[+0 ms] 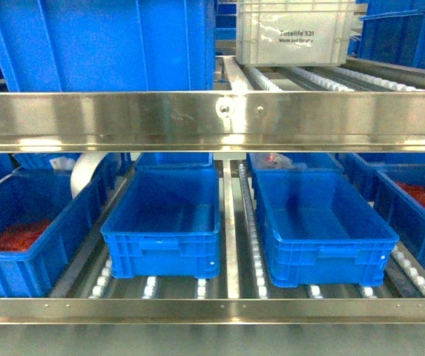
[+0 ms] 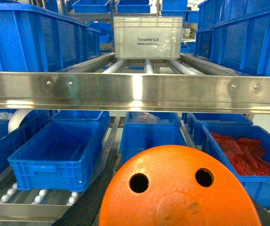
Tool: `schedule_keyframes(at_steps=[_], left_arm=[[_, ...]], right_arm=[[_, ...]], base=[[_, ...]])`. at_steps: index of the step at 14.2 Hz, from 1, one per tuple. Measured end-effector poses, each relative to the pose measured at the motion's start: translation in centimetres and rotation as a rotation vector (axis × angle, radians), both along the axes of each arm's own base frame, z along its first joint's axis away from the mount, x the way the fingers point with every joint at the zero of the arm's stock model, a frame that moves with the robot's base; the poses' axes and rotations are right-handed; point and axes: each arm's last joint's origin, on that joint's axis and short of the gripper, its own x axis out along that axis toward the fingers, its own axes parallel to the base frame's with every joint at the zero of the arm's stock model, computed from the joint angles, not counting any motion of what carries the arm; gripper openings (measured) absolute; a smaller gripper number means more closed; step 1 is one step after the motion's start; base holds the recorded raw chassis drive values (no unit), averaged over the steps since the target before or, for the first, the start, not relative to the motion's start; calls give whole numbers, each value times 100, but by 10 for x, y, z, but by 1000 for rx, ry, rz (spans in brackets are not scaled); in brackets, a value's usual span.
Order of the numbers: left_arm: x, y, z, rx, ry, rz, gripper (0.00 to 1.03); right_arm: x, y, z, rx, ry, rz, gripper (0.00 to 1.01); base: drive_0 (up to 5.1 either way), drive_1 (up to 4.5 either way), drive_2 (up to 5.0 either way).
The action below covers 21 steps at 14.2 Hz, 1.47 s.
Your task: Sort blue parts and orange caps into right shelf containers
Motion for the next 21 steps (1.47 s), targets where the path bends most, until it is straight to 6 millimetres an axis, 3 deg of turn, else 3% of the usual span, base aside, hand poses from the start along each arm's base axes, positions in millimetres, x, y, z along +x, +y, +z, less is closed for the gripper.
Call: schedule_keyframes(at_steps=[21], left_arm=[[0,0,0,4,2,-3,41]], right_arm=[[0,0,0,0,0,-3,43]], base=[[0,0,0]])
